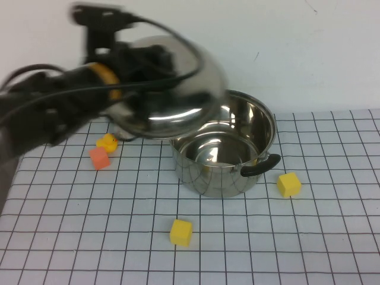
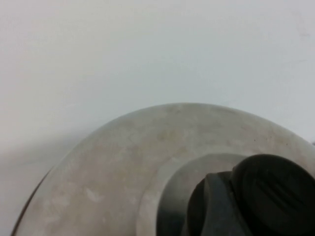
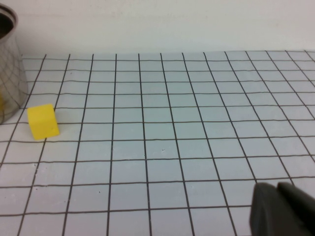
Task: Cover the pot
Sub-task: Place the pot lid on the pot
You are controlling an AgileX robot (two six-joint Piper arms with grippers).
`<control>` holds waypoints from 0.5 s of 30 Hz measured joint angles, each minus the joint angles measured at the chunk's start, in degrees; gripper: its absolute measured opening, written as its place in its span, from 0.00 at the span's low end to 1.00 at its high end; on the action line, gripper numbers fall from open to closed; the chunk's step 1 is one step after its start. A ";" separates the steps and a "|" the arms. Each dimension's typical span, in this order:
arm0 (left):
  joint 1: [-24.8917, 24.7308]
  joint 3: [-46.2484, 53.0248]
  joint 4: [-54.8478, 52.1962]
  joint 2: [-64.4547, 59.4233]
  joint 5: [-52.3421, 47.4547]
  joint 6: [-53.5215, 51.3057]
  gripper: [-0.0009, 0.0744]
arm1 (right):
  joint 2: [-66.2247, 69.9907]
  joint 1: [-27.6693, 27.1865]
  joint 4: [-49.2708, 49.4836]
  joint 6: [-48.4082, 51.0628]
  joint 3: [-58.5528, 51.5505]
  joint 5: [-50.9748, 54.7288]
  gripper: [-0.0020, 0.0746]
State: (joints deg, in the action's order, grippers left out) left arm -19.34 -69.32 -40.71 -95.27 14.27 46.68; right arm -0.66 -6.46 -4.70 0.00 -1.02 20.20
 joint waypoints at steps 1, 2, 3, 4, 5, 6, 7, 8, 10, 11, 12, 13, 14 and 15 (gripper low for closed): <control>-1.43 -1.90 -2.43 -1.63 0.11 2.71 0.46 | 0.00 0.00 0.00 -0.30 0.00 0.00 0.04; -2.48 -3.40 -4.20 -3.06 0.23 4.60 0.46 | 0.00 0.00 0.00 -0.30 0.00 0.00 0.04; -3.61 -5.26 -6.07 -4.95 0.23 6.55 0.46 | 0.00 0.00 0.00 -0.30 0.00 0.00 0.04; -4.67 -7.03 -7.69 -6.98 0.00 7.98 0.46 | 0.00 0.00 0.00 0.00 0.00 0.00 0.04; -5.58 -8.37 -9.02 -8.94 -0.28 9.11 0.46 | 0.00 0.00 0.00 0.00 0.00 0.00 0.04; -6.26 -10.03 -9.85 -10.90 -0.97 9.73 0.46 | 0.00 0.00 0.00 0.00 0.00 0.00 0.04; -6.78 -11.53 -10.51 -12.73 -1.67 10.28 0.46 | 0.00 0.00 0.00 0.00 0.00 0.00 0.04; -7.02 -12.94 -10.81 -14.15 -2.11 10.55 0.46 | 0.00 0.00 0.00 -0.30 0.00 0.00 0.04; -7.12 -15.17 -11.22 -17.22 -2.97 11.12 0.46 | 0.00 0.00 0.00 -0.30 0.00 0.00 0.04; -7.12 -15.83 -11.35 -18.28 -3.12 11.33 0.46 | 0.00 0.00 0.00 0.00 0.00 0.00 0.04; -7.12 -16.52 -11.35 -19.44 -3.26 11.58 0.46 | 0.00 0.00 0.00 0.00 0.00 0.00 0.04; -7.12 -16.93 -11.45 -20.48 -3.26 11.88 0.46 | 0.00 0.00 0.00 -0.30 0.00 0.00 0.04; -7.12 -17.14 -11.45 -21.34 -3.07 11.88 0.46 | 0.00 0.00 0.00 -0.30 0.00 0.00 0.04; -7.12 -17.28 -11.57 -22.13 -2.79 12.02 0.46 | 0.00 0.00 0.00 0.00 0.00 0.00 0.04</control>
State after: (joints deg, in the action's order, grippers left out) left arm -26.46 -86.59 -52.28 -117.40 11.47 58.70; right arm -0.66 -6.46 -4.70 0.00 -1.02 20.20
